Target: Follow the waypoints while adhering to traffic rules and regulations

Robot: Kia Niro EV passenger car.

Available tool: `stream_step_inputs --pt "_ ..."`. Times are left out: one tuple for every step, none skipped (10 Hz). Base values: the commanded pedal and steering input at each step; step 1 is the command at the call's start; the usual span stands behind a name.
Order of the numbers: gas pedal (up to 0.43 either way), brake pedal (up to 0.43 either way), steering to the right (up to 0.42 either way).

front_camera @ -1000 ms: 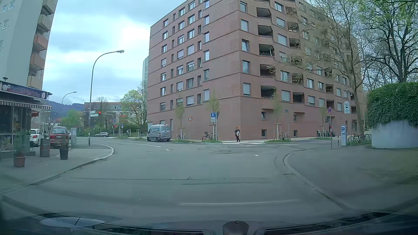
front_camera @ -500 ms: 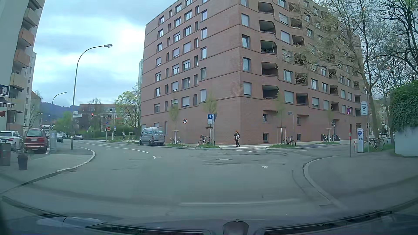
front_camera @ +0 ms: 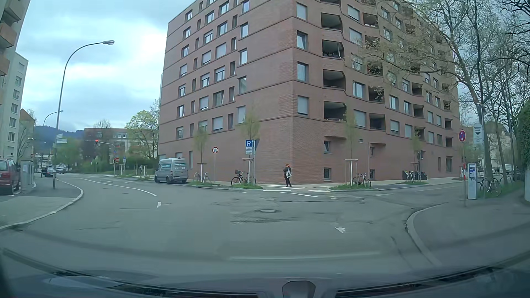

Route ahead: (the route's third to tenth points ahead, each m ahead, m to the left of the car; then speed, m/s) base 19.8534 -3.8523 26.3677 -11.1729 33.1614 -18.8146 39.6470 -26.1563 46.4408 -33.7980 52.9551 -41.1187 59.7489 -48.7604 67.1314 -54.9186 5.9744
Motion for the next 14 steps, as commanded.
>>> stream_step_inputs --pt "0.087 0.0 0.107" --pt "0.087 0.0 0.123" --pt "0.087 0.0 0.137" --pt "0.087 0.0 0.155" --pt "0.087 0.0 0.175" --pt "0.087 0.0 0.188" --pt "0.087 0.0 0.2" --pt "0.087 0.0 0.207" --pt "0.087 0.0 0.209" --pt "0.087 0.0 0.21" --pt "0.098 0.0 0.213" --pt "0.098 0.0 0.216" --pt "0.098 0.0 0.217" --pt "0.098 0.0 0.218"
